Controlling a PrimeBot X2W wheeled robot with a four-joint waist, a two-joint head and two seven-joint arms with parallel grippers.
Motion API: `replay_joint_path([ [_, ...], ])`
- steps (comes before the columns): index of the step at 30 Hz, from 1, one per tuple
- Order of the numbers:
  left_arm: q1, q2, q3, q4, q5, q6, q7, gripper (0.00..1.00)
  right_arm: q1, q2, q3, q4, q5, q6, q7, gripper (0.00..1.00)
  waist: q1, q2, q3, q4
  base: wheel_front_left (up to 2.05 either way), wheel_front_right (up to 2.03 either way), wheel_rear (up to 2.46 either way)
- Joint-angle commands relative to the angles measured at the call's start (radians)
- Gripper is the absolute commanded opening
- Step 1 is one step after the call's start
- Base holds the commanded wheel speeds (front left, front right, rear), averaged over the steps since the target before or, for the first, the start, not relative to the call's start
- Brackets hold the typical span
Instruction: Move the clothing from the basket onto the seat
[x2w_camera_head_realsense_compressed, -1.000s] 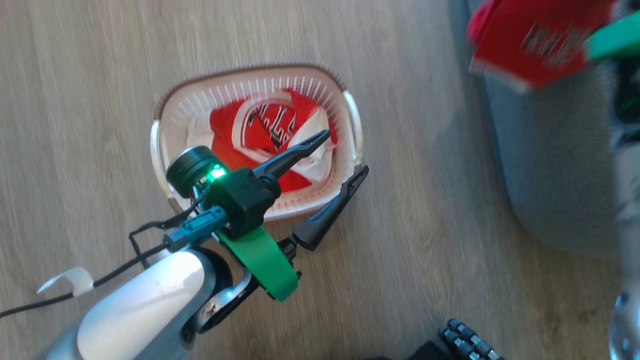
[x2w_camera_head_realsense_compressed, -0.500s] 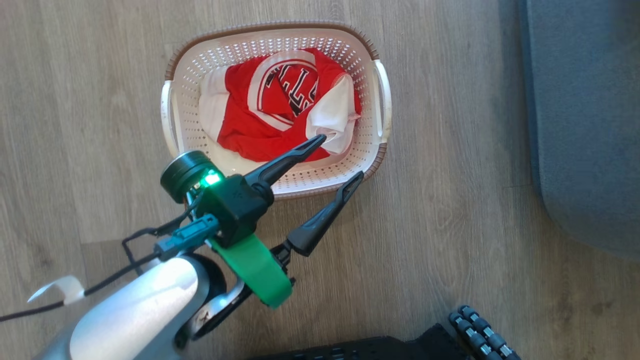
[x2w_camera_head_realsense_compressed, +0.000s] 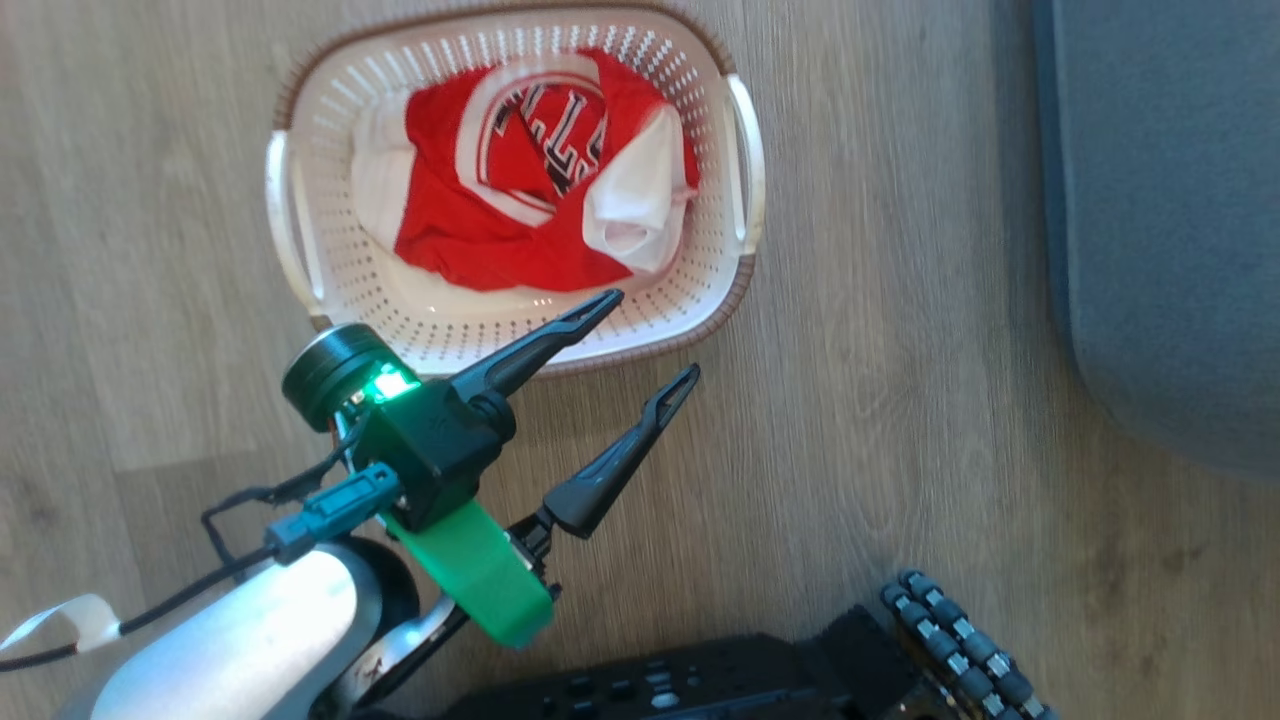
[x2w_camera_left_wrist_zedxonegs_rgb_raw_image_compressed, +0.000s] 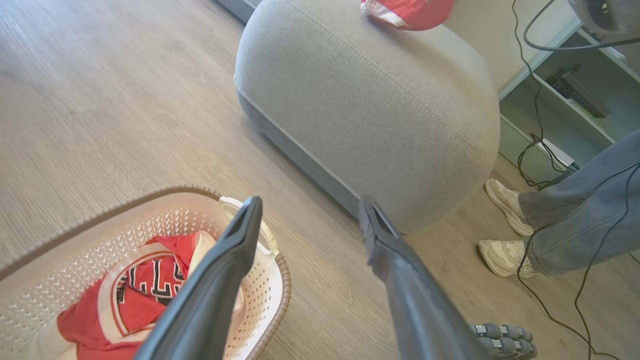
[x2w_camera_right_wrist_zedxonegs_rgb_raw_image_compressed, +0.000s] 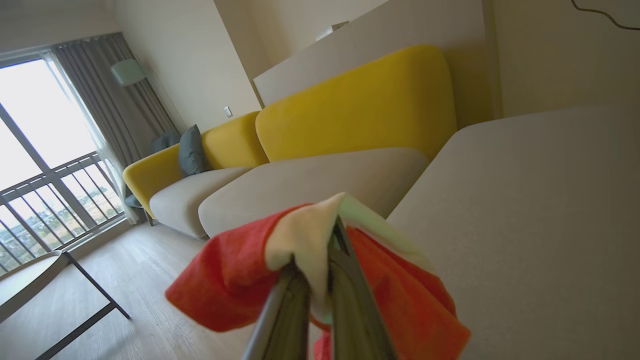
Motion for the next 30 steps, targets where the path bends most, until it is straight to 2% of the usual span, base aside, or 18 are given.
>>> replay_joint_path([
  [1, 0.007, 0.032, 0.035, -0.047, -0.001, 0.008, 0.008, 1.00, 0.007, 0.005, -0.015, -0.047, -0.016, 0.007, 0.008, 0.00, 0.0000, 0.0000, 0.044, -0.012, 0.00, 0.00, 0.00],
  [5, 0.012, 0.044, 0.036, -0.059, 0.000, 0.011, 0.011, 1.00, 0.061, 0.058, -0.074, -0.048, -0.054, 0.007, -0.010, 0.00, 0.0000, 0.0000, 0.083, -0.006, 0.00, 0.00, 0.00],
  [9, 0.023, 0.058, 0.043, -0.058, -0.004, 0.018, 0.004, 1.00, 0.091, 0.104, -0.159, -0.015, -0.161, 0.007, -0.054, 0.00, 0.0000, 0.0000, 0.097, 0.004, 0.00, 0.00, 0.00],
  [10, 0.025, 0.061, 0.045, -0.057, -0.005, 0.018, 0.002, 1.00, 0.089, 0.111, -0.167, -0.007, -0.180, 0.007, -0.062, 0.13, 0.0000, 0.0000, 0.095, 0.004, 0.00, 0.00, 0.00],
  [12, 0.031, 0.066, 0.047, -0.052, -0.011, 0.019, -0.001, 1.00, 0.090, 0.121, -0.167, 0.015, -0.215, 0.007, -0.079, 0.51, 0.0000, 0.0000, 0.082, 0.001, 0.00, 0.00, 0.00],
  [13, 0.034, 0.066, 0.047, -0.050, -0.013, 0.020, -0.002, 1.00, 0.092, 0.124, -0.163, 0.025, -0.231, 0.007, -0.088, 0.91, 0.0000, 0.0000, 0.073, -0.001, 0.00, 0.00, 0.00],
  [14, 0.034, 0.066, 0.047, -0.048, -0.014, 0.021, -0.003, 1.00, 0.099, 0.123, -0.151, 0.034, -0.253, 0.007, -0.093, 1.00, 0.0000, 0.0000, 0.063, -0.003, 0.00, 0.00, 0.00],
  [18, 0.032, 0.052, 0.048, -0.041, -0.021, 0.025, -0.011, 1.00, 0.150, 0.094, -0.081, 0.072, -0.334, 0.007, -0.088, 1.00, 0.0000, 0.0000, 0.018, -0.012, 0.00, 0.00, 0.00],
  [22, 0.031, 0.035, 0.049, -0.029, -0.027, 0.034, -0.016, 1.00, 0.232, 0.054, 0.008, 0.097, -0.361, 0.007, -0.071, 1.00, 0.0000, 0.0000, -0.036, -0.028, 0.00, 0.00, 0.00],
  [30, 0.045, -0.011, 0.056, 0.039, -0.066, 0.045, -0.051, 1.00, 0.459, -0.022, 0.163, 0.076, -0.258, 0.007, -0.073, 1.00, 0.0000, 0.0000, -0.180, -0.037, 0.00, 0.00, 0.00],
])
